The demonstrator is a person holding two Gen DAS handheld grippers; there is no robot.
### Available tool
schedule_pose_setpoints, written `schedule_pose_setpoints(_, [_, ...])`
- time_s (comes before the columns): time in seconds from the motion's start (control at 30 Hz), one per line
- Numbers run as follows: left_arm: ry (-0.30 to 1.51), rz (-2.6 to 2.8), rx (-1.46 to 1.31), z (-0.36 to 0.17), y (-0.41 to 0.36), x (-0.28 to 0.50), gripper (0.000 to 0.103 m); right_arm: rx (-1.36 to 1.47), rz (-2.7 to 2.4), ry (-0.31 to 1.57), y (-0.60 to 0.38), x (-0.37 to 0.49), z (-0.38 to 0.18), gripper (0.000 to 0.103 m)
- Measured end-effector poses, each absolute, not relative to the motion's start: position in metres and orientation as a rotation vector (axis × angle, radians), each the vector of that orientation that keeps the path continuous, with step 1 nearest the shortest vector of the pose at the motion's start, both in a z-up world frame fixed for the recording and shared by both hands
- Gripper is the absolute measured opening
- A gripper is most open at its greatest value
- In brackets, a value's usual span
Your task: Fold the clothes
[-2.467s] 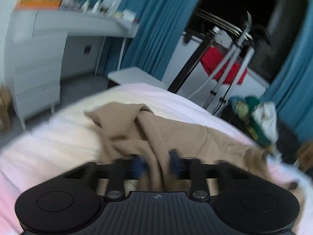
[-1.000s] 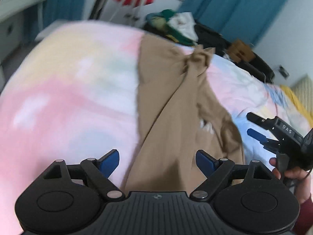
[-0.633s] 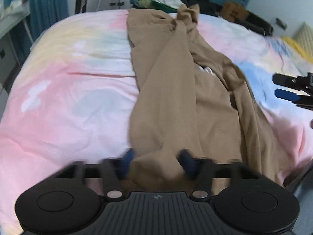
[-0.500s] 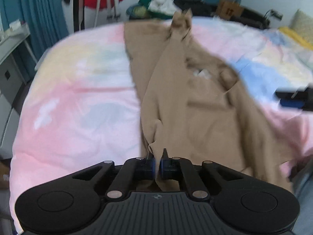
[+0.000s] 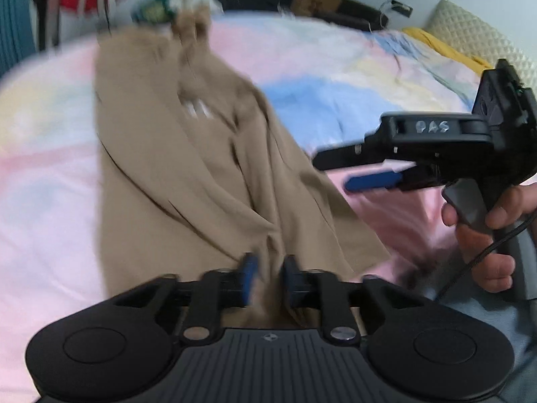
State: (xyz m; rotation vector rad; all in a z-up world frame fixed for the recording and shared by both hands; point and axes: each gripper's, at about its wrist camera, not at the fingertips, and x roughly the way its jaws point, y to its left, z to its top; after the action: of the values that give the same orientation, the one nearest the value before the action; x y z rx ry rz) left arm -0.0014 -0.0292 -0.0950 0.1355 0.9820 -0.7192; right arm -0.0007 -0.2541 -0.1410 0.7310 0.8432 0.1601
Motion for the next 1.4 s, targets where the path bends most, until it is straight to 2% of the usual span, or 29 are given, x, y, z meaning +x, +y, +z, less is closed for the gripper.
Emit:
schedule_pose_setpoints(0.03, [1.008, -0.737, 0.110, -0.098, -0.026, 0.001, 0.039, 0.728, 0.172, 0.852, -0.252, -0.002, -0.141, 0.081])
schedule_pose_setpoints(0.1, [0.980, -0.753, 0.056, -0.090, -0.013, 0.001, 0.053, 0.721, 0.194, 0.872, -0.248, -0.003, -0.140, 0.081])
schedule_pose_setpoints(0.17, [0.923, -0.750, -0.051, -0.079, 0.010, -0.001, 0.078, 0.706, 0.209, 0.890, -0.243, -0.005, -0.139, 0.081])
schedule_pose_setpoints(0.23, [0.863, -0.726, -0.135, -0.072, 0.030, -0.001, 0.084, 0.703, 0.231, 0.913, -0.239, -0.004, -0.140, 0.081])
schedule_pose_setpoints(0.33, [0.885, -0.537, -0.154, -0.080, 0.043, 0.015, 0.087, 0.702, 0.280, 0.964, -0.233, 0.001, -0.144, 0.081])
schedule_pose_setpoints(0.4, [0.957, -0.405, -0.122, -0.094, 0.047, 0.029, 0.084, 0.693, 0.326, 0.988, -0.227, 0.004, -0.146, 0.081])
schedule_pose_setpoints(0.47, [1.060, -0.368, -0.133, -0.112, 0.050, 0.043, 0.075, 0.657, 0.340, 1.036, -0.218, 0.006, -0.149, 0.081])
schedule_pose_setpoints(0.57, [1.117, -0.412, -0.195, -0.121, 0.052, 0.047, 0.075, 0.574, 0.332, 1.074, -0.204, 0.006, -0.148, 0.073])
schedule_pose_setpoints(0.67, [1.132, -0.499, -0.219, -0.115, 0.047, 0.040, 0.066, 0.468, 0.322, 1.060, -0.189, -0.004, -0.138, 0.061])
schedule_pose_setpoints(0.73, [1.138, -0.527, -0.209, -0.113, 0.044, 0.033, 0.061, 0.400, 0.295, 1.042, -0.184, -0.011, -0.132, 0.040])
schedule_pose_setpoints(0.8, [1.139, -0.533, -0.181, -0.113, 0.040, 0.028, 0.053, 0.347, 0.272, 1.017, -0.181, -0.019, -0.126, 0.029])
schedule_pose_setpoints(0.83, [1.140, -0.527, -0.175, -0.114, 0.040, 0.028, 0.043, 0.345, 0.268, 1.003, -0.183, -0.021, -0.124, 0.023])
schedule_pose_setpoints(0.9, [1.140, -0.518, -0.170, -0.117, 0.042, 0.028, 0.027, 0.342, 0.261, 0.974, -0.186, -0.026, -0.119, 0.018])
schedule_pose_setpoints(0.93, [1.137, -0.516, -0.171, -0.118, 0.046, 0.027, 0.010, 0.357, 0.257, 0.962, -0.189, -0.029, -0.117, 0.016])
schedule_pose_setpoints(1.13, [1.019, -0.542, -0.325, -0.090, 0.068, 0.026, 0.006, 0.444, 0.252, 0.892, -0.207, -0.036, -0.101, 0.012])
schedule_pose_setpoints(1.4, [0.844, -0.572, -0.468, -0.023, 0.084, -0.005, 0.005, 0.485, 0.277, 0.736, -0.220, -0.040, -0.038, 0.012])
